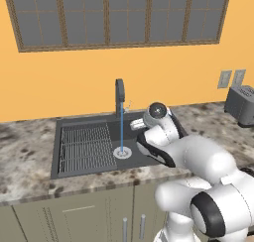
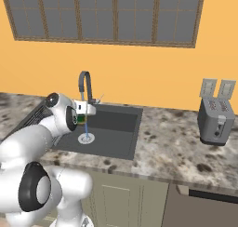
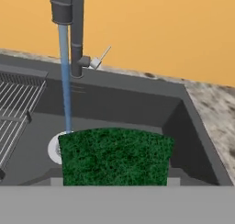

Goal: Soak the sponge with water for a few seconds and then drop it inside the sink.

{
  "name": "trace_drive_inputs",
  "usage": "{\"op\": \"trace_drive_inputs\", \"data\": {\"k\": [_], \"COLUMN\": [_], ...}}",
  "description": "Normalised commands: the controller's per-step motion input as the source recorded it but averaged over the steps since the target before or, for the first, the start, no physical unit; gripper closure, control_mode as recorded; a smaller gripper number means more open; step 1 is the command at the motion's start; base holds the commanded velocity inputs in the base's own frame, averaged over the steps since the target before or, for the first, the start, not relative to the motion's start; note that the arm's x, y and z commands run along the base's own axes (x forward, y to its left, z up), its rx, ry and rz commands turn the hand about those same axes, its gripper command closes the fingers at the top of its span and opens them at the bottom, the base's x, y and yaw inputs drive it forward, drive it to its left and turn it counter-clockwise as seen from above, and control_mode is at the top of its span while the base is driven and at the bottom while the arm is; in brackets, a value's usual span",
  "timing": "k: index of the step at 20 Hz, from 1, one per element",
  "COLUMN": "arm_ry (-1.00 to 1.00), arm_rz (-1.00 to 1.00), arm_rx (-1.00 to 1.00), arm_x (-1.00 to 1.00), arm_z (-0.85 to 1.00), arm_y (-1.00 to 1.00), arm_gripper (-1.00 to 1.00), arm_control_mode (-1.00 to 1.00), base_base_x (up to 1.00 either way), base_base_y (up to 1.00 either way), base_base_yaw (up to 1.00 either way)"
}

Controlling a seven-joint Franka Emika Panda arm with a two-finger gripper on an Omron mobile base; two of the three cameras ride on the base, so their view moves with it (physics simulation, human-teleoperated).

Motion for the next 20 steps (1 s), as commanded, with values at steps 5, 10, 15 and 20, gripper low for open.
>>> {"op": "trace_drive_inputs", "data": {"k": [5, 10, 15, 20], "arm_ry": [0.00, 0.02, 0.00, 0.00], "arm_rz": [0.24, 0.31, 0.34, 0.23], "arm_rx": [0.11, 0.15, 0.13, 0.02], "arm_x": [0.20, 0.27, 0.24, 0.02], "arm_z": [0.01, 0.00, 0.00, 0.00], "arm_y": [0.03, 0.01, 0.03, 0.01], "arm_gripper": [1.00, 1.00, 1.00, 1.00], "arm_control_mode": [-1.00, -1.00, -1.00, -1.00], "base_base_x": [0.00, 0.00, 0.00, 0.00], "base_base_y": [0.00, 0.00, 0.00, 0.00], "base_base_yaw": [0.00, 0.00, 0.00, 0.00]}}
